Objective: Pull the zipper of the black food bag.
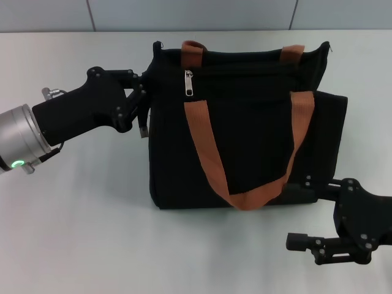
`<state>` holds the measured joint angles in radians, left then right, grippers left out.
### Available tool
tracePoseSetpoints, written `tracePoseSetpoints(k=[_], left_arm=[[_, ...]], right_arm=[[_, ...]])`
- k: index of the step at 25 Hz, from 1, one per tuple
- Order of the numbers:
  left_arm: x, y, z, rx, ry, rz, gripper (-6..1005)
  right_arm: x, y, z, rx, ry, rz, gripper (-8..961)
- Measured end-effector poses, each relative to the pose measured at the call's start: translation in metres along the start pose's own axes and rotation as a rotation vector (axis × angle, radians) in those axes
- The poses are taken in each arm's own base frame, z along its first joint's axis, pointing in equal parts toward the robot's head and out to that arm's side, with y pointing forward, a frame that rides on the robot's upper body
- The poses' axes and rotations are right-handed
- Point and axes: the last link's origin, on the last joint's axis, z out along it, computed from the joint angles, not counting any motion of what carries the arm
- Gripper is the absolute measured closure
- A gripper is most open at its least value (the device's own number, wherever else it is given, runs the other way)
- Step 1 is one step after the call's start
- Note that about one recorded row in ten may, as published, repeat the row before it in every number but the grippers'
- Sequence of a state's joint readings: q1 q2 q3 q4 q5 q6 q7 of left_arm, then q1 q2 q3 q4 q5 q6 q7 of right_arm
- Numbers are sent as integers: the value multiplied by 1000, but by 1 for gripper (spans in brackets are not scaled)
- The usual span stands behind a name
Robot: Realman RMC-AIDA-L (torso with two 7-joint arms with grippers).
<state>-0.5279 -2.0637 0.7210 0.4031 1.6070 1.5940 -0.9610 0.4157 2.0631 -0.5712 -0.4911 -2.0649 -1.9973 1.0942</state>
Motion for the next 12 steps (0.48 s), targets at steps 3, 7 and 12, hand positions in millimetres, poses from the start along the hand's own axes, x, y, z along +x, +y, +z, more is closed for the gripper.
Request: tracePoseSetpoints(k=[3, 7, 12], left_arm=[[6, 2, 3, -35, 15, 1, 962], [9, 3, 7, -57, 18, 4, 981], [17, 2, 13, -85, 39, 6, 981]], right_arm=[[-11, -1, 5, -41, -50, 60, 138], [-23, -5, 6, -52, -93, 121, 139], [-41, -11, 8, -72, -147, 156, 140]])
